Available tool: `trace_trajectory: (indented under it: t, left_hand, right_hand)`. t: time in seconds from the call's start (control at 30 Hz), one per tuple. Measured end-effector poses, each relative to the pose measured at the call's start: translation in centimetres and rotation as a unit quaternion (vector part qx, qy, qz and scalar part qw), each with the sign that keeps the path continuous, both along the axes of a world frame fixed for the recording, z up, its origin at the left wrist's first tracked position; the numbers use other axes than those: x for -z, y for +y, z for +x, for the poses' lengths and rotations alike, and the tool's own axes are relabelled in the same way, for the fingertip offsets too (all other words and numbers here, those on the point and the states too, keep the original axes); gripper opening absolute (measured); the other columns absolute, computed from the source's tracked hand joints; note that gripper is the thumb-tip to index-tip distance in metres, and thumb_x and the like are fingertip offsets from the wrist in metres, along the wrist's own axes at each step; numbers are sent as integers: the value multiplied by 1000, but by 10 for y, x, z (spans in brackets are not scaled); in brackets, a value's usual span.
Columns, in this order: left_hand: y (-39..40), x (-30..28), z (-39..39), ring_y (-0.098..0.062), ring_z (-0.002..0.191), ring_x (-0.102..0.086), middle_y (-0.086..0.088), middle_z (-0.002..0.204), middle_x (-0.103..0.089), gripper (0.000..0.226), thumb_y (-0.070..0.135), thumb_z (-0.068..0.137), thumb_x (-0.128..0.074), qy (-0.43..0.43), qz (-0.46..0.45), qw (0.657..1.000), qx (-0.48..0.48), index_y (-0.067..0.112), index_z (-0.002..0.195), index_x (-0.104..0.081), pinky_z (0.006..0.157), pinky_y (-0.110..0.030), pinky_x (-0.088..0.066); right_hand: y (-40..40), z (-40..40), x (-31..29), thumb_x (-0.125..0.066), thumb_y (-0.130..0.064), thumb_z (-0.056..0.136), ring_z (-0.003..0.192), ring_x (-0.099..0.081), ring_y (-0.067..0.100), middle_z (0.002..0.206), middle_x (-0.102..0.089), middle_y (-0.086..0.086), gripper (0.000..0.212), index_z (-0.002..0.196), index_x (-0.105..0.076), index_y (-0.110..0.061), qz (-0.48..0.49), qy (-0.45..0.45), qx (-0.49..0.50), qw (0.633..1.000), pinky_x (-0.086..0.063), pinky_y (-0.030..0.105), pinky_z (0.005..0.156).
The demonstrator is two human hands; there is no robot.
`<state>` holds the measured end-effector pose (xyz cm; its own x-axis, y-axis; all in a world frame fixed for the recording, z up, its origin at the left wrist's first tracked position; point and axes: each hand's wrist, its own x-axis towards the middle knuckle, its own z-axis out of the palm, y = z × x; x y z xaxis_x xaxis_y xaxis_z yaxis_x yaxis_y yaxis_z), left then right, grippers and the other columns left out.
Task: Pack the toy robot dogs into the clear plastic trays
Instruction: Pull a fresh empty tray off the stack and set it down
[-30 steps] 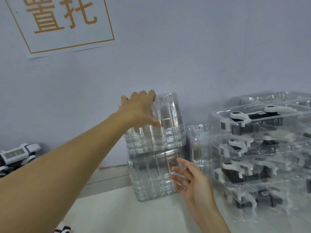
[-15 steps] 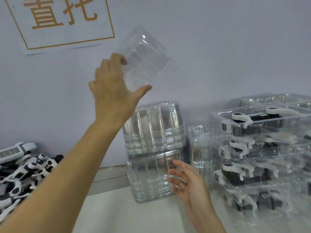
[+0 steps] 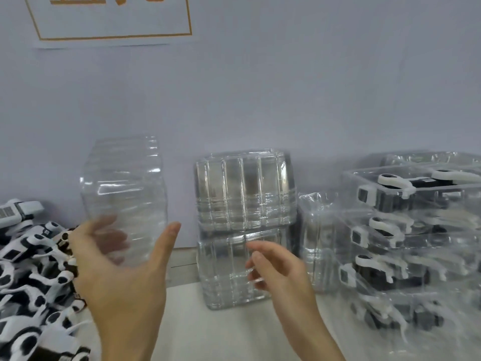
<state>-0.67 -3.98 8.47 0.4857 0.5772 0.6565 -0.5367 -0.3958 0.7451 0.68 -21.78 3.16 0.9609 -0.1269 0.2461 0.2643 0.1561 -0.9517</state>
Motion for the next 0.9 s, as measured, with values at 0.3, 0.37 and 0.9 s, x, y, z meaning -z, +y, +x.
trace_trajectory:
  t: [0.3, 0.37, 0.9]
  left_hand:
    - [-10, -18, -7, -1, 88, -54, 17, 94, -52, 75, 76, 52, -81, 38, 120, 991, 50, 46, 108, -41, 70, -14, -41]
    - [-11, -21, -9, -1, 85, -54, 15, 92, -53, 75, 77, 48, -82, 55, 120, 988, 74, 48, 105, -41, 67, -15, -39]
    - [-10, -25, -13, 6, 89, -52, 12, 97, -52, 76, 75, 45, -66, 124, 118, 972, 160, 43, 110, -46, 67, -5, -38]
  right_hand:
    - [26, -21, -37, -74, -20, 83, 91, -70, 15, 95, -76, -4, 22, 105, -77, -26, -107, -136, -96, 980, -57, 35, 85]
    - [31, -23, -42, -75, -18, 84, 90, -72, 20, 92, -76, 0, 17, 100, -78, -21, -102, -151, -107, 977, -57, 43, 87]
    - [36, -19, -35, -66, -2, 91, 80, -74, 18, 82, -77, 9, 18, 88, -81, -11, 10, -85, -108, 990, -54, 21, 68]
